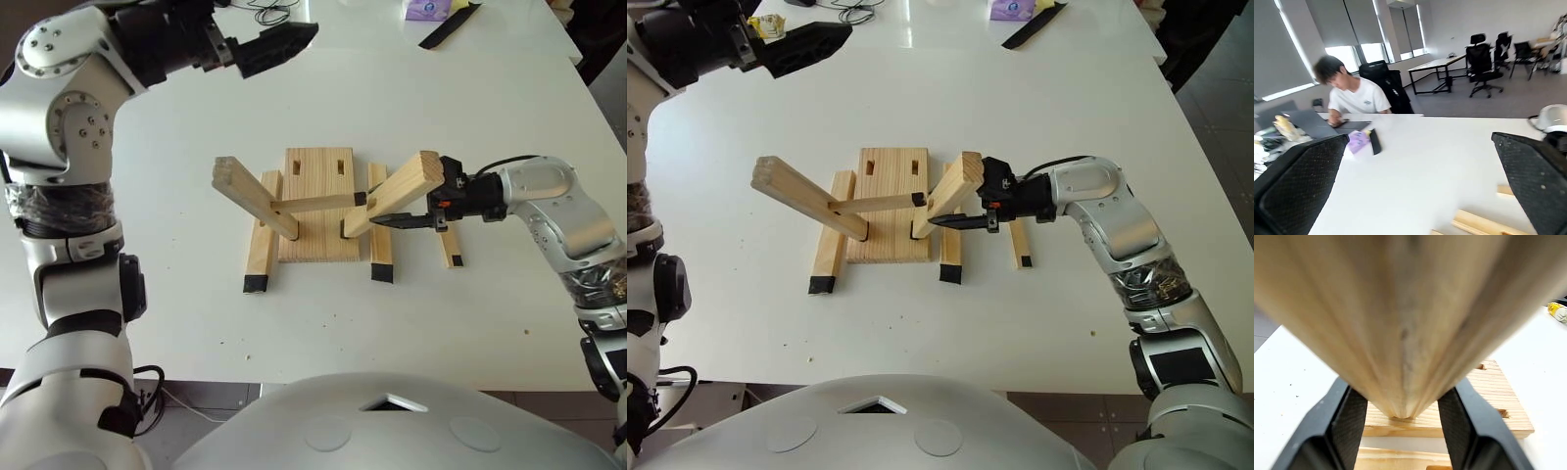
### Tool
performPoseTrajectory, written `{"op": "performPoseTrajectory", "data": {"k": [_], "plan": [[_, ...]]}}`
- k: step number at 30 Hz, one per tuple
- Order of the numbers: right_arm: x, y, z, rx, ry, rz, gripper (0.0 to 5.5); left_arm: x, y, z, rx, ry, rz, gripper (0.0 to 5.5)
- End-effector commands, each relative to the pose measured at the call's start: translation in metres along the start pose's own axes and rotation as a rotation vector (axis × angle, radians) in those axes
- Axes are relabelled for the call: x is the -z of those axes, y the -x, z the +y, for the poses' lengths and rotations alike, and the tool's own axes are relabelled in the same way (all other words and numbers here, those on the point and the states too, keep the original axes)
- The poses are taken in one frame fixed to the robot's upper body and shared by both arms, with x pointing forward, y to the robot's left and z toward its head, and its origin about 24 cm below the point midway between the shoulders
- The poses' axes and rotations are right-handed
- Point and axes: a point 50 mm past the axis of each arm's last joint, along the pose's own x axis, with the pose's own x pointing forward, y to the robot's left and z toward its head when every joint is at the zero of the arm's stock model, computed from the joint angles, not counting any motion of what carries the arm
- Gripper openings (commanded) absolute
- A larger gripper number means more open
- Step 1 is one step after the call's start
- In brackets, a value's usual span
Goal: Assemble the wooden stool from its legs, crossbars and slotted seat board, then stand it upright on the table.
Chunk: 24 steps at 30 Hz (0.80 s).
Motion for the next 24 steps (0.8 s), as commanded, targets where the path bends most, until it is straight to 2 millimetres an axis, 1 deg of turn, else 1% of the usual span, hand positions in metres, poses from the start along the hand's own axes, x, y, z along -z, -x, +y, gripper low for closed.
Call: {"op": "performPoseTrajectory", "data": {"k": [1,5,8,12,17,24], "plan": [[0.048,-0.009,0.019,-0.021,-0.143,0.214,2.04,0.015,-0.024,-0.012,0.173,-0.254,0.115,5.40],[0.046,-0.012,0.018,-0.032,-0.135,0.213,2.04,0.028,-0.028,-0.022,0.318,-0.348,0.173,5.40],[0.043,-0.012,0.017,-0.046,-0.130,0.218,2.04,0.033,-0.027,-0.022,0.364,-0.355,0.199,5.40],[0.039,-0.012,0.019,-0.077,-0.130,0.225,2.04,0.040,-0.027,-0.014,0.354,-0.346,0.223,5.40],[0.036,-0.006,0.026,-0.119,-0.147,0.238,2.04,0.041,-0.029,-0.007,0.296,-0.277,0.203,5.40],[0.034,0.004,0.043,-0.172,-0.184,0.262,2.04,0.049,-0.019,-0.008,0.267,-0.247,0.228,5.40]]}}
